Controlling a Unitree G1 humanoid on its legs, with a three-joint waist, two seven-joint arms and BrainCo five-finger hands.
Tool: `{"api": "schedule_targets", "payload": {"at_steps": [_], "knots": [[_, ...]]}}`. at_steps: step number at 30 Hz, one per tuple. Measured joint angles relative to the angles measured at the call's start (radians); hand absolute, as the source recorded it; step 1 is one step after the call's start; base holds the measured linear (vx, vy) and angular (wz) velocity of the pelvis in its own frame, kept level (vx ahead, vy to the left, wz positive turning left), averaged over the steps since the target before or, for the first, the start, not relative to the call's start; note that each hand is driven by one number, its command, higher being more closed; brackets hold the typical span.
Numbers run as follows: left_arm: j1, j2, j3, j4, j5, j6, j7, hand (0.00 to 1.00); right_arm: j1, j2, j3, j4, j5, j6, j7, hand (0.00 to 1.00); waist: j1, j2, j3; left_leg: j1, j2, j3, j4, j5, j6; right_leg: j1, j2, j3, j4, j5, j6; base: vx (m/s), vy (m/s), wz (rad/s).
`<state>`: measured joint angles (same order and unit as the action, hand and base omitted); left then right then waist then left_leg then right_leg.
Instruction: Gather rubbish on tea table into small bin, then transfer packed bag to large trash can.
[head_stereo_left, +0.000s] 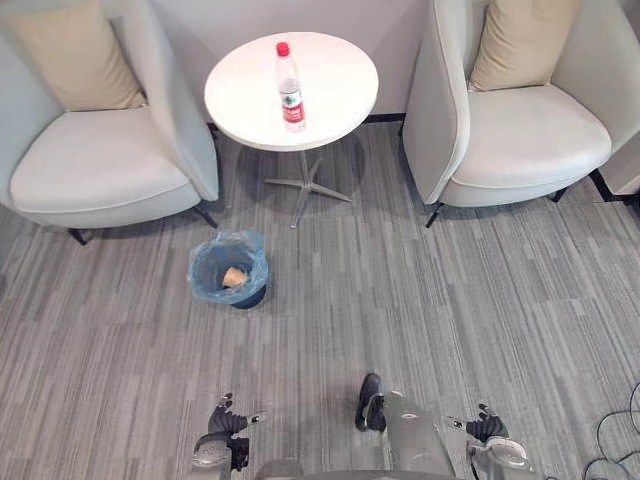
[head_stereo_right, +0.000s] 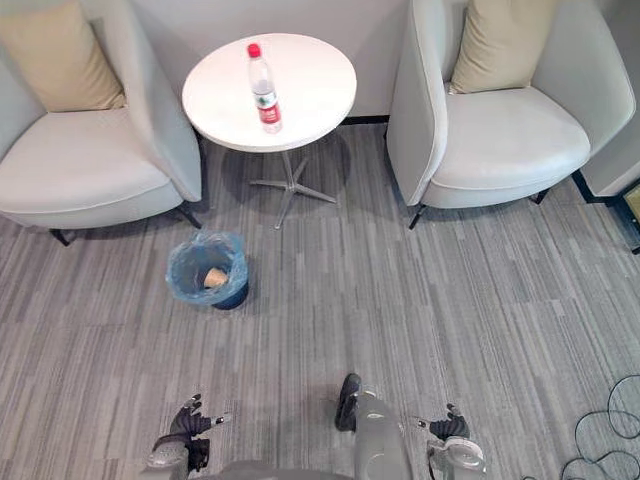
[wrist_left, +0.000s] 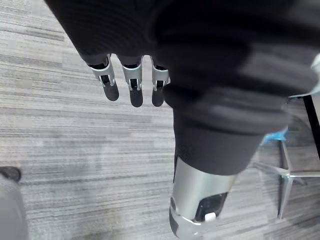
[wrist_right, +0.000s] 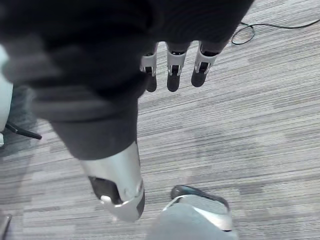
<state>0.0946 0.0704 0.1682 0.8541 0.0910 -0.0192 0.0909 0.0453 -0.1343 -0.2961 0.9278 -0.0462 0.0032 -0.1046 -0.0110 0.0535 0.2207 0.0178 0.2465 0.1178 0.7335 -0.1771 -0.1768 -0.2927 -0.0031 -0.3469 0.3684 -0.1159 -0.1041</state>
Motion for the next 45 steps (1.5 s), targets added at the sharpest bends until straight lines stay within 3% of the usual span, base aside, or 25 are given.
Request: {"api": "schedule_targets", "payload": {"at_steps": [2, 4, 7, 8, 11, 12, 13, 14, 17, 18, 20, 21, 23, 26, 28, 29, 30, 32, 35, 36, 38, 40, 42, 44, 45], "knots": [[0.007, -0.015, 0.000, -0.017, -0.001, 0.003, -0.002, 0.00, 0.025, 0.031, 0.001, -0.039, 0.010, -0.001, -0.003, 0.00, 0.019, -0.008, 0.006, -0.113, 0.060, 0.012, 0.282, -0.020, 0.021, 0.155, 0.044, 0.000, -0.093, -0.014, -0.009, 0.51, -0.187, -0.11], [0.008, -0.027, -0.001, -0.064, -0.001, 0.003, -0.002, 0.00, 0.026, 0.048, 0.001, -0.067, 0.019, -0.002, -0.005, 0.00, 0.036, -0.029, 0.014, -0.200, 0.063, 0.052, 0.320, -0.037, 0.050, 0.251, 0.047, 0.013, -0.153, -0.030, -0.010, 0.48, -0.142, -0.08], [0.003, -0.027, 0.001, -0.081, -0.002, 0.000, 0.000, 0.00, 0.003, 0.047, -0.004, -0.074, 0.040, -0.004, -0.006, 0.00, 0.060, -0.032, 0.014, -0.308, 0.041, 0.109, 0.150, -0.059, 0.088, 0.337, 0.051, 0.042, -0.227, -0.033, -0.002, 0.34, -0.045, -0.21], [0.003, -0.026, 0.002, -0.081, -0.008, 0.000, 0.002, 0.00, -0.010, 0.048, -0.009, -0.070, 0.040, -0.004, -0.007, 0.00, 0.068, -0.035, 0.016, -0.327, -0.002, 0.116, -0.008, -0.059, 0.088, 0.366, 0.042, 0.054, -0.253, -0.036, 0.008, 0.38, 0.056, -0.32], [0.002, -0.030, -0.001, -0.079, -0.009, 0.000, 0.001, 0.00, -0.021, 0.041, -0.023, -0.050, 0.040, -0.002, -0.009, 0.00, 0.079, -0.041, 0.020, -0.316, -0.093, 0.134, -0.377, 0.020, 0.081, 0.423, 0.012, 0.070, -0.282, -0.065, 0.056, 0.38, 0.126, -0.15], [0.004, -0.028, 0.000, -0.069, -0.009, 0.000, 0.002, 0.00, -0.021, 0.034, -0.021, -0.039, 0.040, -0.001, -0.010, 0.00, 0.083, -0.024, 0.016, -0.301, -0.109, 0.135, -0.448, 0.130, 0.113, 0.450, 0.008, 0.080, -0.286, -0.085, 0.088, 0.49, 0.246, -0.24], [0.007, -0.020, 0.005, -0.058, -0.011, 0.000, 0.003, 0.00, -0.026, 0.038, -0.017, -0.026, 0.038, 0.001, -0.009, 0.00, 0.085, -0.040, 0.014, -0.281, -0.131, 0.147, -0.446, 0.153, 0.174, 0.467, -0.018, 0.104, -0.284, -0.101, 0.115, 0.43, 0.228, -0.23], [0.007, -0.016, 0.012, -0.059, -0.011, 0.000, 0.005, 0.00, -0.028, 0.039, -0.012, -0.023, 0.037, 0.001, -0.008, 0.00, 0.084, -0.049, 0.010, -0.283, -0.142, 0.155, -0.436, 0.138, 0.191, 0.466, -0.033, 0.107, -0.280, -0.106, 0.123, 0.44, 0.221, -0.14], [0.005, -0.018, 0.031, -0.050, -0.011, -0.001, 0.004, 0.00, -0.039, 0.025, -0.004, 0.004, 0.027, 0.003, -0.004, 0.00, 0.083, -0.054, 0.011, -0.267, -0.161, 0.189, -0.354, 0.026, 0.217, 0.429, -0.092, 0.143, -0.117, -0.144, 0.187, 0.43, 0.231, -0.17], [0.007, -0.015, 0.035, -0.034, -0.011, 0.000, 0.004, 0.00, -0.039, 0.025, 0.000, 0.012, 0.010, 0.004, -0.002, 0.00, 0.082, -0.055, 0.011, -0.227, -0.170, 0.197, -0.352, -0.011, 0.223, 0.382, -0.117, 0.161, 0.048, -0.153, 0.206, 0.36, 0.214, -0.11], [0.011, -0.002, 0.026, -0.021, -0.011, 0.001, 0.004, 0.00, -0.031, 0.025, 0.001, 0.020, -0.004, 0.004, 0.001, 0.00, 0.076, -0.068, 0.004, -0.146, -0.215, 0.182, -0.397, -0.048, 0.234, 0.280, -0.188, 0.162, 0.340, -0.096, 0.300, 0.43, 0.181, 0.13], [0.013, 0.001, 0.017, -0.020, -0.011, 0.001, 0.004, 0.00, -0.014, 0.024, 0.001, 0.025, -0.004, 0.004, 0.001, 0.00, 0.070, -0.070, 0.002, -0.099, -0.234, 0.164, -0.419, -0.069, 0.243, 0.225, -0.218, 0.160, 0.485, -0.098, 0.293, 0.40, 0.108, 0.39], [0.024, 0.007, 0.010, -0.019, -0.011, 0.003, 0.005, 0.00, -0.006, 0.023, 0.016, 0.031, -0.004, 0.007, 0.002, 0.00, 0.049, -0.068, 0.003, -0.028, -0.244, 0.134, -0.449, -0.075, 0.243, 0.142, -0.225, 0.155, 0.573, -0.150, 0.253, 0.44, 0.042, 0.62], [0.023, 0.010, -0.002, -0.019, -0.014, 0.011, 0.007, 0.00, -0.008, 0.016, 0.031, 0.031, -0.003, 0.005, 0.003, 0.00, 0.023, -0.048, 0.009, 0.054, -0.225, 0.063, -0.490, -0.072, 0.239, 0.045, -0.154, 0.165, 0.403, -0.190, 0.195, 0.39, -0.043, 0.65], [0.014, 0.010, -0.002, -0.018, -0.019, 0.010, 0.007, 0.00, -0.004, 0.015, 0.031, 0.030, -0.003, 0.004, 0.002, 0.00, 0.022, -0.042, 0.007, 0.074, -0.211, 0.018, -0.490, -0.072, 0.238, 0.017, -0.109, 0.192, 0.227, -0.172, 0.195, 0.36, -0.134, 0.81], [0.009, 0.012, -0.002, -0.019, -0.019, 0.008, 0.008, 0.00, 0.008, 0.016, 0.032, 0.030, -0.003, 0.004, 0.002, 0.00, 0.023, -0.056, -0.001, 0.087, -0.217, -0.008, -0.493, -0.072, 0.215, 0.014, -0.090, 0.226, 0.062, -0.086, 0.186, 0.40, -0.209, 1.17], [0.005, 0.004, -0.001, -0.008, -0.018, 0.008, 0.007, 0.00, 0.032, 0.009, 0.029, 0.031, -0.002, 0.004, 0.002, 0.00, 0.018, -0.055, -0.005, 0.102, -0.219, -0.053, -0.492, -0.093, 0.171, 0.037, -0.089, 0.233, 0.006, 0.068, 0.122, 0.40, -0.207, 1.04], [0.011, -0.019, 0.001, 0.006, -0.018, 0.009, 0.005, 0.00, 0.029, 0.006, 0.017, 0.034, -0.002, 0.005, 0.000, 0.00, 0.036, -0.024, -0.023, 0.106, -0.184, -0.069, -0.495, -0.091, 0.147, 0.040, -0.068, 0.211, 0.032, 0.042, 0.108, 0.41, -0.214, 0.58], [0.016, -0.043, 0.001, 0.005, -0.018, 0.010, 0.002, 0.00, 0.029, 0.029, 0.015, -0.015, 0.006, -0.002, -0.001, 0.00, 0.026, -0.018, -0.021, 0.052, -0.145, -0.078, -0.357, -0.070, 0.086, 0.092, -0.067, 0.136, 0.019, -0.010, 0.079, 0.33, -0.231, 0.63], [0.012, -0.059, 0.002, -0.002, -0.018, 0.010, 0.001, 0.00, 0.043, 0.048, 0.018, -0.045, 0.007, -0.001, -0.001, 0.00, 0.028, -0.021, -0.018, -0.040, -0.101, -0.047, -0.154, -0.055, 0.041, 0.157, -0.064, 0.099, -0.025, -0.017, 0.069, 0.19, -0.152, 0.56], [0.018, -0.070, 0.001, -0.027, -0.018, 0.009, -0.001, 0.00, 0.050, 0.065, 0.020, -0.079, 0.016, -0.003, -0.002, 0.00, 0.034, -0.022, -0.018, -0.114, -0.039, 0.024, 0.018, -0.060, 0.047, 0.226, -0.053, 0.070, -0.067, -0.021, 0.062, 0.18, -0.104, 0.42], [0.015, -0.071, 0.000, -0.040, -0.019, 0.009, -0.001, 0.00, 0.050, 0.075, 0.017, -0.103, 0.029, -0.008, -0.003, 0.00, 0.046, -0.027, -0.015, -0.138, 0.002, 0.086, 0.023, -0.072, 0.070, 0.269, -0.050, 0.056, -0.096, -0.021, 0.062, 0.13, -0.020, 0.17], [0.011, -0.074, 0.000, -0.041, -0.019, 0.009, 0.000, 0.00, 0.053, 0.073, 0.010, -0.116, 0.041, -0.009, -0.006, 0.00, 0.052, -0.010, -0.026, -0.154, 0.016, 0.112, -0.142, -0.035, 0.110, 0.278, -0.052, 0.043, -0.102, -0.025, 0.082, 0.07, 0.071, 0.21], [0.010, -0.074, -0.001, -0.037, -0.018, 0.010, 0.001, 0.00, 0.057, 0.071, -0.006, -0.112, 0.042, -0.010, -0.007, 0.00, 0.052, 0.008, -0.043, -0.138, -0.009, 0.098, -0.294, 0.005, 0.107, 0.271, -0.058, 0.033, -0.106, -0.025, 0.109, 0.06, 0.151, 0.40], [0.006, -0.065, -0.002, -0.034, -0.018, 0.009, 0.002, 0.00, 0.059, 0.078, -0.006, -0.105, 0.044, -0.010, -0.007, 0.00, 0.052, -0.009, -0.042, -0.098, -0.047, 0.097, -0.413, 0.019, 0.098, 0.269, -0.074, 0.020, -0.137, -0.010, 0.128, 0.04, 0.164, 0.41]]}}
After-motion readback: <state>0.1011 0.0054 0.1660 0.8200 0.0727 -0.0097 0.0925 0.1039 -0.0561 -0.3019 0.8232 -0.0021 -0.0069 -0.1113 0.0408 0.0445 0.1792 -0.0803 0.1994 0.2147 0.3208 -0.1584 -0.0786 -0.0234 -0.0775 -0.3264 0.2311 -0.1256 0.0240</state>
